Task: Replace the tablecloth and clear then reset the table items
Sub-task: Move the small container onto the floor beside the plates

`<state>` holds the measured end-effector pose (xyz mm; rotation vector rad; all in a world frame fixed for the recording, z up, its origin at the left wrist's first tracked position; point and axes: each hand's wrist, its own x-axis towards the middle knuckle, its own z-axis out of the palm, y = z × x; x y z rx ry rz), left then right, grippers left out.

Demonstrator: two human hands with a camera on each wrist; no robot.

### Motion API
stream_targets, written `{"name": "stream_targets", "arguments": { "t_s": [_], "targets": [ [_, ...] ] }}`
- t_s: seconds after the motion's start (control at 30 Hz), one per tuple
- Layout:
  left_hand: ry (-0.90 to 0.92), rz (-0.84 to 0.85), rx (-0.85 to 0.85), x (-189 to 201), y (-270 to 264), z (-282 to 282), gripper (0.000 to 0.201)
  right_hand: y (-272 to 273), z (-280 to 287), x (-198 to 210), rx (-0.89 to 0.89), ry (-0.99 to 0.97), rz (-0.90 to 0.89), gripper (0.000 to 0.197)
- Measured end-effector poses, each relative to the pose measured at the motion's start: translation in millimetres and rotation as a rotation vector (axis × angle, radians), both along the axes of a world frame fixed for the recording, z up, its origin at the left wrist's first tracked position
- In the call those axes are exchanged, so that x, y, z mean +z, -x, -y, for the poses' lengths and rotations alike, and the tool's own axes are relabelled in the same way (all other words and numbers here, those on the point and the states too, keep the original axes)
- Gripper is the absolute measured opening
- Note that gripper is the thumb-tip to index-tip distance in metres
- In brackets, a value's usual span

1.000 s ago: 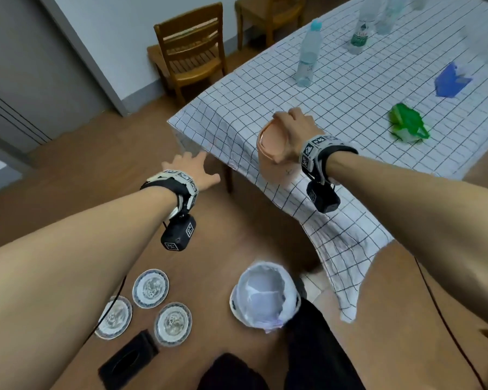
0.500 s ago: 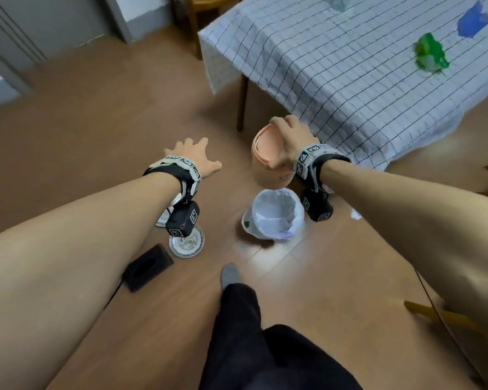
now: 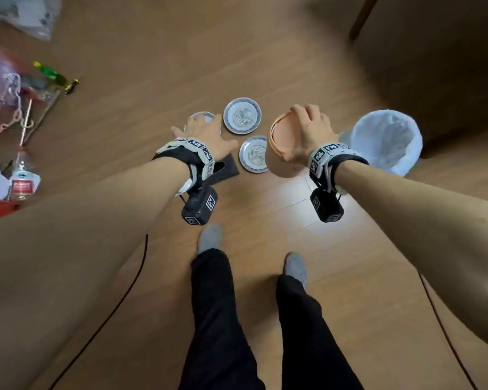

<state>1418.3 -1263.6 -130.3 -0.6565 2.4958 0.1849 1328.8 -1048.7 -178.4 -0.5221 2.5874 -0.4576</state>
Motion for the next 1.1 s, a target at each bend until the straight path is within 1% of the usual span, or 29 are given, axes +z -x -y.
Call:
{"name": "stream_targets", "arguments": {
  "t_s": [0.07, 0.17, 0.27, 0.33, 0.43, 0.5, 0.6, 0.7, 0.83, 0.93, 1.0, 1.1],
  "targets": [
    [-0.007, 0.041, -0.001, -45.6, -10.8, 30.7, 0.070, -23.1, 21.6, -46.5, 0.011, -0.010, 0.008, 0.105],
    [-0.032, 0.065, -0.025, -124.6, -21.6, 75.9, 0.074, -52.8, 53.5, -124.7, 0.040, -0.048, 0.008, 0.103],
    [-0.052, 0.068, -0.050, -206.5, -34.6, 117.5, 0.077, -72.7, 85.6, -206.4, 0.031, -0.084, 0.028, 0.110],
    [-0.076, 0.041, -0.080, -257.0, -45.1, 138.0, 0.074, -82.4, 103.7, -256.0, -0.002, -0.085, 0.044, 0.113],
    [-0.141, 0.059, -0.070, -334.0, -65.7, 159.6, 0.071, -97.7, 122.2, -323.5, -0.029, -0.103, 0.046, 0.115],
    [-0.127, 0.107, -0.110, -382.7, -79.0, 168.3, 0.077, -105.5, 131.5, -364.7, -0.035, -0.109, 0.040, 0.115],
    [-0.131, 0.166, -0.138, -439.8, -92.8, 172.1, 0.079, -111.9, 142.2, -417.7, -0.045, -0.133, 0.059, 0.114],
    [-0.140, 0.175, -0.152, -472.8, -97.3, 174.9, 0.083, -114.5, 151.2, -453.1, -0.031, -0.135, 0.057, 0.114],
    [-0.074, 0.169, -0.212, -494.3, -88.6, 181.2, 0.077, -121.7, 154.1, -487.2, -0.017, -0.086, 0.017, 0.119],
    [-0.047, 0.184, -0.240, -499.1, -87.7, 182.2, 0.075, -133.3, 151.9, -505.8, 0.034, -0.049, -0.005, 0.120],
    [-0.038, 0.205, -0.246, -497.0, -87.5, 182.5, 0.075, -140.2, 148.5, -511.1, 0.093, -0.067, 0.017, 0.124],
    [-0.024, 0.233, -0.236, -476.1, -83.1, 177.5, 0.077, -141.6, 138.7, -494.6, 0.060, -0.085, 0.134, 0.133]
  ]
}}
